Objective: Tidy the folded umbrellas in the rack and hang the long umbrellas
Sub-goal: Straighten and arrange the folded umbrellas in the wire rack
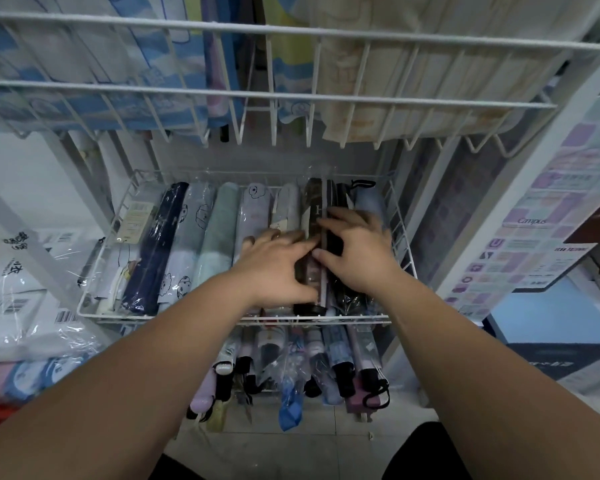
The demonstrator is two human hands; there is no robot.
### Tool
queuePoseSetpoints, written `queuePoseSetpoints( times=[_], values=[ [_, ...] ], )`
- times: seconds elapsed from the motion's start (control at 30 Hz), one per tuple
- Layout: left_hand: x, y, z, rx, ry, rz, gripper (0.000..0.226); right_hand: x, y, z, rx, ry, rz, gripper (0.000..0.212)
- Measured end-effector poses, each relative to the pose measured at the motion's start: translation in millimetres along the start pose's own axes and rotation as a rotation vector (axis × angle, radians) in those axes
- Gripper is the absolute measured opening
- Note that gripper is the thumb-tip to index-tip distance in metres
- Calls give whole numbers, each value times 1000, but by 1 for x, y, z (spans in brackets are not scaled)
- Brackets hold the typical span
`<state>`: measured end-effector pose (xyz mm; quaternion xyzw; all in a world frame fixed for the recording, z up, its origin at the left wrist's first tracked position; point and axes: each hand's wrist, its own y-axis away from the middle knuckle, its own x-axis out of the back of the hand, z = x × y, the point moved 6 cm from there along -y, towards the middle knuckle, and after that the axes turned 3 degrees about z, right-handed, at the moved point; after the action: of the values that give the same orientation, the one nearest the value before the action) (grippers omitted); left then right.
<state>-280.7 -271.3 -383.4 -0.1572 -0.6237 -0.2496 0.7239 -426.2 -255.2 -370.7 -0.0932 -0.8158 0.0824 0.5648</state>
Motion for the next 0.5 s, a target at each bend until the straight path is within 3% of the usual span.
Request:
queuePoseSetpoints(
  times=[0.1,0.5],
  values=[
    [-11,0,-10,-20,-34,-31,105,-13,5,5,62,115,-138,73],
    [-17,-14,-17,13,-66,-19,112,-32,-13,11,22,289,-327,76]
  ],
)
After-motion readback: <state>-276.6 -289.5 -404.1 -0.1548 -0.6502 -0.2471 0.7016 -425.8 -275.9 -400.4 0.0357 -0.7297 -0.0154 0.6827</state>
